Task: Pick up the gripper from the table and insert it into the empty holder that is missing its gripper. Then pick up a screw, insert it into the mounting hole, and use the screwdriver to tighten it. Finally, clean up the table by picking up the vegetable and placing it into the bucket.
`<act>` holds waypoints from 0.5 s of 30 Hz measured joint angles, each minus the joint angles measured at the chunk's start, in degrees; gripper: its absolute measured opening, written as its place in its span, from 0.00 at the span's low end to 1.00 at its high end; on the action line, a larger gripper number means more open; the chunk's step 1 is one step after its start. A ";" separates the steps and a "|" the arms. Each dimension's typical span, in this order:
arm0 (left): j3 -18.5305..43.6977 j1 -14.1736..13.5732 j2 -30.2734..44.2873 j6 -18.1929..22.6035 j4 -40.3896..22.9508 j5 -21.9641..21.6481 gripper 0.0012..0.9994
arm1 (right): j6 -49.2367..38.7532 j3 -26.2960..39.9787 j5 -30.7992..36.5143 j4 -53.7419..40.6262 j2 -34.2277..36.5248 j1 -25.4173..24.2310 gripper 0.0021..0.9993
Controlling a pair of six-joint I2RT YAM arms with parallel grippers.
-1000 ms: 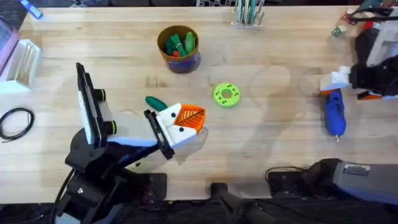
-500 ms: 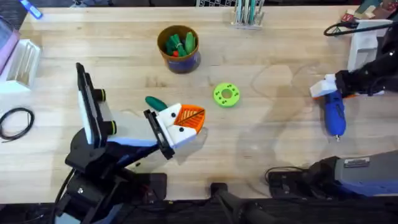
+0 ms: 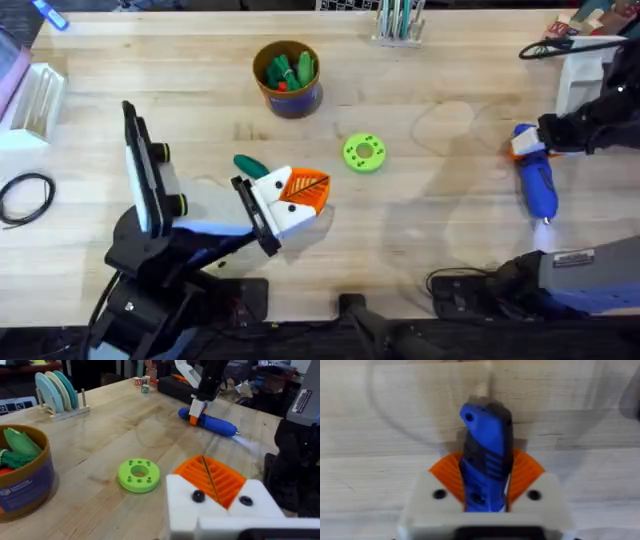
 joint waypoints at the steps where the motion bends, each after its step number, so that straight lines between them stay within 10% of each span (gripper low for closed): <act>1: 0.00 0.01 0.00 0.00 0.00 0.00 0.00 | -0.14 -0.02 0.08 -0.01 0.00 -0.04 0.21; 4: 0.00 0.02 0.02 0.00 0.00 0.00 0.00 | 0.84 -0.15 -0.54 -0.79 0.00 -0.04 0.02; 15: 0.00 0.01 0.02 0.00 0.00 0.00 0.00 | 1.58 -0.72 -12.00 -0.49 -16.90 0.34 0.02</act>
